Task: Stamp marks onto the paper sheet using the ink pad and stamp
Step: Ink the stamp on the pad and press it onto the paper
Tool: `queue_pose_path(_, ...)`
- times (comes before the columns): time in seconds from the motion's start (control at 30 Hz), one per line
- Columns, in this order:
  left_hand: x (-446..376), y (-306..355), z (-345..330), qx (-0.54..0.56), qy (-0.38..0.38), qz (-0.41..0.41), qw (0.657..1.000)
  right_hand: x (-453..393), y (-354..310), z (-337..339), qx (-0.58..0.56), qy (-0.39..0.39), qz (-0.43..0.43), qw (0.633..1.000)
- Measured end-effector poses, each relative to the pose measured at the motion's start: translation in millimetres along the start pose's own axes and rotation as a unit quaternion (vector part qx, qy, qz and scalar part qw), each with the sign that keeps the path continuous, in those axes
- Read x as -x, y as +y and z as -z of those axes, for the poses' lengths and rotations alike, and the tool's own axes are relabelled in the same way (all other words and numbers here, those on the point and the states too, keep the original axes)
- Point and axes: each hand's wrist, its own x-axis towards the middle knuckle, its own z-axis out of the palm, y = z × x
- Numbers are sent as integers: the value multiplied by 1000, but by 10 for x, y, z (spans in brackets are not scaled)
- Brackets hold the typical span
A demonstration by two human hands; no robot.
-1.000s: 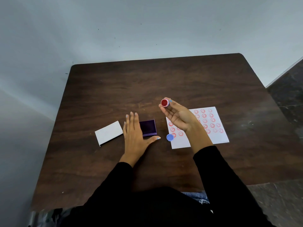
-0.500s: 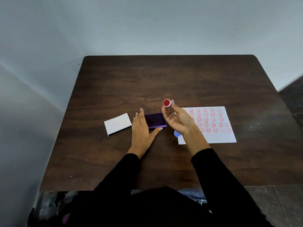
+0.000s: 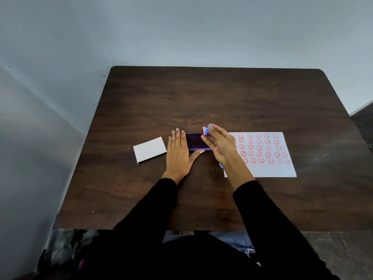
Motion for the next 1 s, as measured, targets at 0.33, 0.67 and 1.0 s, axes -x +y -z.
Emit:
queue_pose_path(0.33, 31, -66, 22, -29, -9, -36, 999, -6, 345, -111, 518, 14, 285, 806)
queue_pose_path(0.67, 27, -63, 30, -11, -23, -38, 999, -15, 528, -63, 571, -2, 372, 732)
queue_pose_path(1.0, 28, -69, 30, -7, -8, -32, 999, -67, 503, -75, 561, -1, 387, 732)
